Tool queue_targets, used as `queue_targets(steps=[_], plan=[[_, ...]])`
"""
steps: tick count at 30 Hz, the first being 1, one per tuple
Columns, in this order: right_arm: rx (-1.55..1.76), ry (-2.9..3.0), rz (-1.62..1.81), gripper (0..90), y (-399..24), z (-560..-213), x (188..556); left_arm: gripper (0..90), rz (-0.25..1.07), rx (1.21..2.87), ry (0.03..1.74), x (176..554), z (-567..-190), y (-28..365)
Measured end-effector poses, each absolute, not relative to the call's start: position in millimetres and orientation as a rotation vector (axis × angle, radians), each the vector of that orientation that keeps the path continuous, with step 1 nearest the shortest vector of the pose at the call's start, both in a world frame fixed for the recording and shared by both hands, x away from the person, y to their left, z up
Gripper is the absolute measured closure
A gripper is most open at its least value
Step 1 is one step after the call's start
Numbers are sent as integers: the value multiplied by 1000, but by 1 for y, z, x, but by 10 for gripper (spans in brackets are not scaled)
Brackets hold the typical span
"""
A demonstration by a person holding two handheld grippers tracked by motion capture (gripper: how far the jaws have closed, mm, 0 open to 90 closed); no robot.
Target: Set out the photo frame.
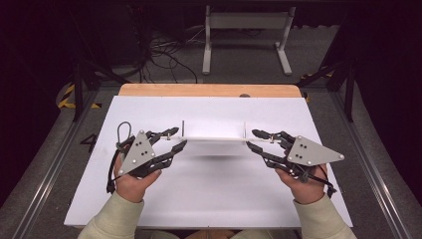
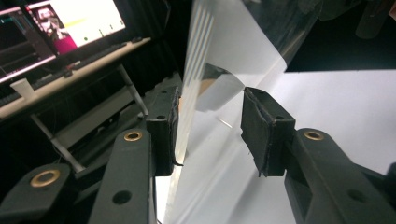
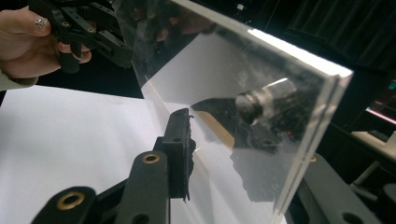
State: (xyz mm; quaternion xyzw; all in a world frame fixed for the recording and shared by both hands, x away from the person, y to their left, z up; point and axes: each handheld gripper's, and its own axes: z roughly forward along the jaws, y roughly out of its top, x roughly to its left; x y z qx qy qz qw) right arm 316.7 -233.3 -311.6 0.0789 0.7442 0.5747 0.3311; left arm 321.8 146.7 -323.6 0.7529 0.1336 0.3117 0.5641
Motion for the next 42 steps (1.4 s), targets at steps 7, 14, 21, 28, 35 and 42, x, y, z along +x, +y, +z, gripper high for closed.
queue_targets(steps=[7,14,21,28,35,42], plan=[[196,1936,1593,679,-237,-293,299,572,691,1734,305,312,-313,148],[181,1944,1644,685,-241,-280,287,579,610,1735,315,302,-306,148],[208,1954,1709,667,-246,-277,288,605,592,1759,326,292,-300,145],[224,1922,1745,643,-246,-278,292,600,590,1742,335,296,-301,145],[289,1915,1728,585,-243,-291,305,518,611,1704,402,307,-310,146],[359,1950,1698,497,-239,-308,324,423,577,1715,481,321,-323,157]])
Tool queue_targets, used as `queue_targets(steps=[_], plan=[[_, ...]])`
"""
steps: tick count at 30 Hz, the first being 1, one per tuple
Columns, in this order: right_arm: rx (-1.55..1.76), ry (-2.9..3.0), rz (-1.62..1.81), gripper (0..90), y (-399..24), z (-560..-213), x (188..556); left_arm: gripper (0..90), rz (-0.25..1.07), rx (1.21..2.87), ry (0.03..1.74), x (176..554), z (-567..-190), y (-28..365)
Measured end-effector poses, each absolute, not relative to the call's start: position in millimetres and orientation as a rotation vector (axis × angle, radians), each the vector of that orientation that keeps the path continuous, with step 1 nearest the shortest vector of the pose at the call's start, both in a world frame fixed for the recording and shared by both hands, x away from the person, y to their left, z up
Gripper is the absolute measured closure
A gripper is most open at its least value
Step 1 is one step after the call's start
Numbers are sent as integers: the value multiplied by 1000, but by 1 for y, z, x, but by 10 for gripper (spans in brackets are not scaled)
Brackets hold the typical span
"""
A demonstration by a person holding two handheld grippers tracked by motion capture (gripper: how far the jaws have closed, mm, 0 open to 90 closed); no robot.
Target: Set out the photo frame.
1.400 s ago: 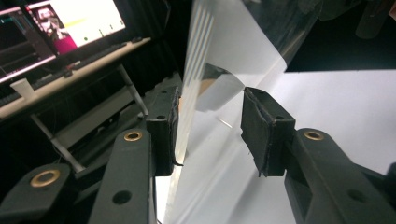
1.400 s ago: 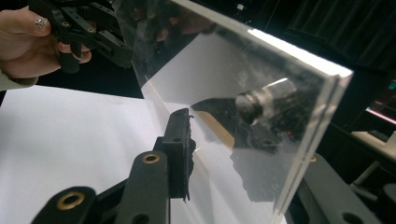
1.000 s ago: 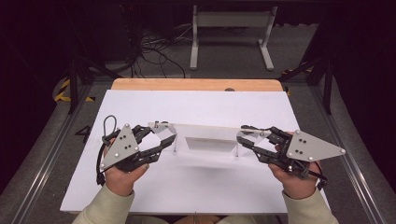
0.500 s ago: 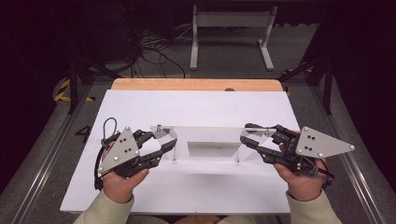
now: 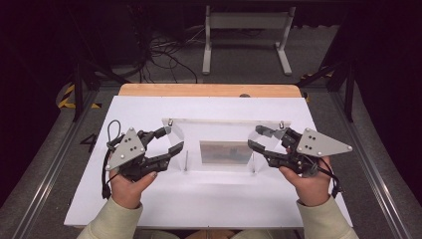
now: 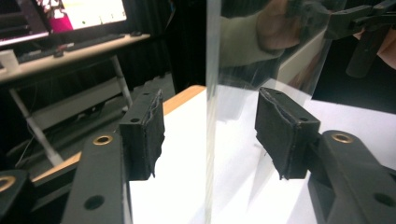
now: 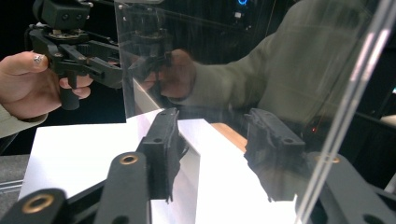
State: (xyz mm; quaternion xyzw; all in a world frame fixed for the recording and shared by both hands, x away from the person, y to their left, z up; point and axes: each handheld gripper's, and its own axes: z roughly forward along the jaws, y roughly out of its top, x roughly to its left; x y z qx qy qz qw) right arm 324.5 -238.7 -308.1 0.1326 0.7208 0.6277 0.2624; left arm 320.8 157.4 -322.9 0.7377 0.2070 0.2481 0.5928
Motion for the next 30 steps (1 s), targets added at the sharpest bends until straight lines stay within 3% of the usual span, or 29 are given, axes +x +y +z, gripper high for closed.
queue_targets(steps=[5,17,19,24,30], plan=[[429,1946,1691,382,-240,-319,338,402,569,1739,529,324,-332,167],[551,2020,1633,412,-243,-340,365,387,554,1801,652,324,-357,197],[556,2019,1621,351,-242,-341,368,386,543,1803,676,323,-361,201],[612,2035,1588,379,-243,-347,376,384,532,1812,712,320,-368,208],[638,2020,1569,292,-246,-348,377,378,519,1812,736,319,-374,215]])
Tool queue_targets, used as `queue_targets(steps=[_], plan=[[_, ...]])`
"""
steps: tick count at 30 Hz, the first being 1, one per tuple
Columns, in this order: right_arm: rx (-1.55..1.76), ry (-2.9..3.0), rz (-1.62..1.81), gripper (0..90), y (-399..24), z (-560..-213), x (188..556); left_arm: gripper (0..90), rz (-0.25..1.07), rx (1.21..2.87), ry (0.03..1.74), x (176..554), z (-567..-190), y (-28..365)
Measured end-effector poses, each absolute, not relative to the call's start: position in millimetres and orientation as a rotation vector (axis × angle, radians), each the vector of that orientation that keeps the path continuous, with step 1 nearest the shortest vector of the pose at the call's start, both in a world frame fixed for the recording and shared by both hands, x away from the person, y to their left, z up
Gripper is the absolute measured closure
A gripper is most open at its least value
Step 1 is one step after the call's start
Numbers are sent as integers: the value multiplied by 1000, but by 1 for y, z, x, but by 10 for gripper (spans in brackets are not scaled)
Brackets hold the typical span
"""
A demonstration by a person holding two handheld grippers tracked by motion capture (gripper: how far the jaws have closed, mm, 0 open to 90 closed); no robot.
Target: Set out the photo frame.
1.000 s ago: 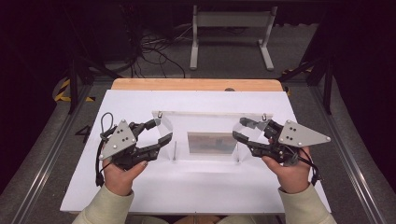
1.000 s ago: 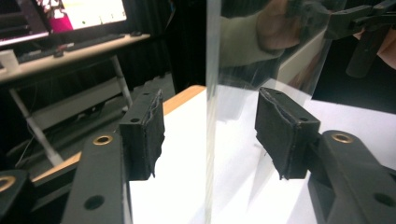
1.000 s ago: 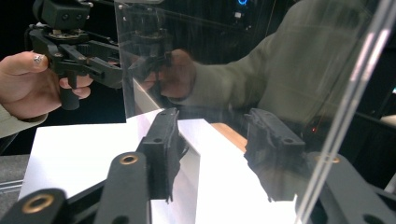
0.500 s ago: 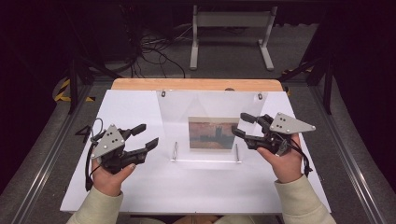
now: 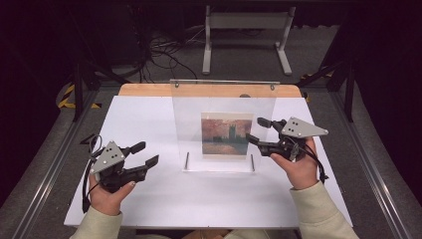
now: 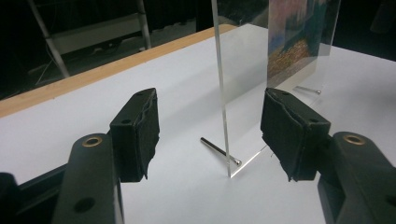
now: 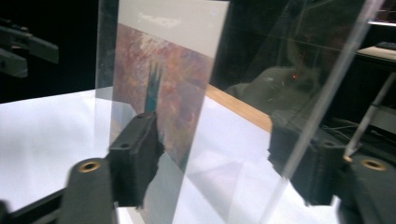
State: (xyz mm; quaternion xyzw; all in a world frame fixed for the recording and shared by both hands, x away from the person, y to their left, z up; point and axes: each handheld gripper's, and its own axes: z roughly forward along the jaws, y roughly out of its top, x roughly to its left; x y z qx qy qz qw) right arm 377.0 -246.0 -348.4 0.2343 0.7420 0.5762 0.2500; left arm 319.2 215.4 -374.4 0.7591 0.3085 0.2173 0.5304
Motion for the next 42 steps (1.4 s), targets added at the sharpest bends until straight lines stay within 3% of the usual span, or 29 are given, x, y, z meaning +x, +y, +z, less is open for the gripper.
queue_targets(steps=[4,19,32,42], plan=[[688,2020,1553,238,-255,-349,371,363,505,1821,744,320,-379,219],[860,2015,1470,179,-317,-367,332,308,469,1848,758,321,-396,232],[1013,2055,1393,137,-342,-418,324,301,419,1829,796,325,-427,249],[1093,2053,1319,126,-345,-449,324,344,456,1785,755,331,-444,248]])
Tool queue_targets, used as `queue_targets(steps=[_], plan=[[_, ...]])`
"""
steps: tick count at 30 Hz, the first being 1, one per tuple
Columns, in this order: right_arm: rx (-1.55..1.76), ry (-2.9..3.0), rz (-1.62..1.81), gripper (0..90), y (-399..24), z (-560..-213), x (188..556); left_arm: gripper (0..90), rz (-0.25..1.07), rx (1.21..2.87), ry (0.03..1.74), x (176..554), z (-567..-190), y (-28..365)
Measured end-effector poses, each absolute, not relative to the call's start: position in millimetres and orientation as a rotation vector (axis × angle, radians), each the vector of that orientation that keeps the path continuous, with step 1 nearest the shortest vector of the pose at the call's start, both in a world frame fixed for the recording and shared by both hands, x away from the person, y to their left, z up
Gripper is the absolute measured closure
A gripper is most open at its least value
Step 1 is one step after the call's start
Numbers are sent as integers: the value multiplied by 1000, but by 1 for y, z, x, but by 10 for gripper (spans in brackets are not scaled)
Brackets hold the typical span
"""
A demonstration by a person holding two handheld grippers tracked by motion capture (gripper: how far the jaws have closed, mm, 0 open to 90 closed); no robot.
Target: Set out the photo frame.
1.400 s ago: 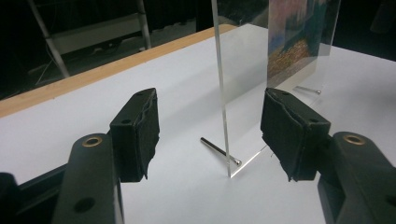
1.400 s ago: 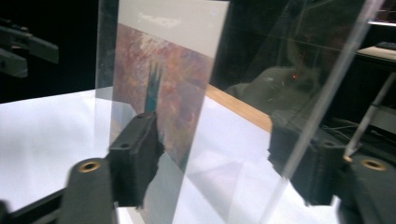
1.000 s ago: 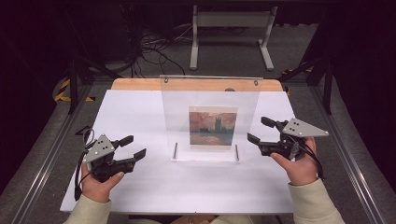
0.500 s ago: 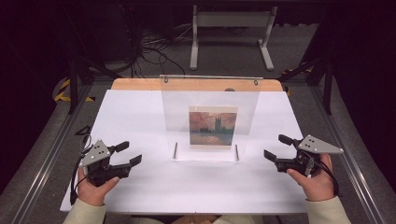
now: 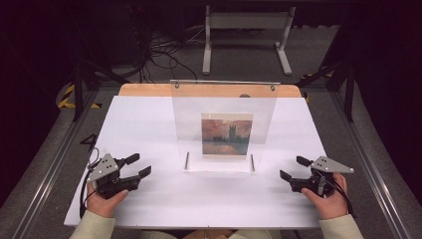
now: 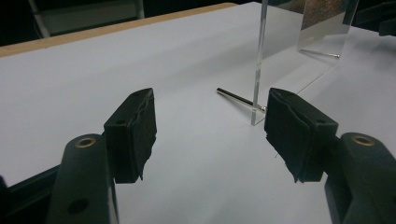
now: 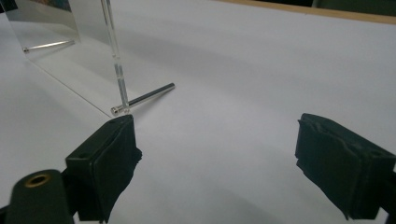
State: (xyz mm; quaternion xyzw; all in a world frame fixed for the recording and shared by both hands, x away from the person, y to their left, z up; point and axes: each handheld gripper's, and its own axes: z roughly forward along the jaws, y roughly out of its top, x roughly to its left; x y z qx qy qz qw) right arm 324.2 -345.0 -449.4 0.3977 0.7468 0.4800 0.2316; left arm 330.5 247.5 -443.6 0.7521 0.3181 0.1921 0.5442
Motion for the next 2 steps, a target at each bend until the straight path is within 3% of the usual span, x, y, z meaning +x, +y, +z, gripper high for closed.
queue_targets(steps=[2], plan=[[1087,2029,1336,116,-346,-448,323,337,461,1791,759,331,-444,248]])
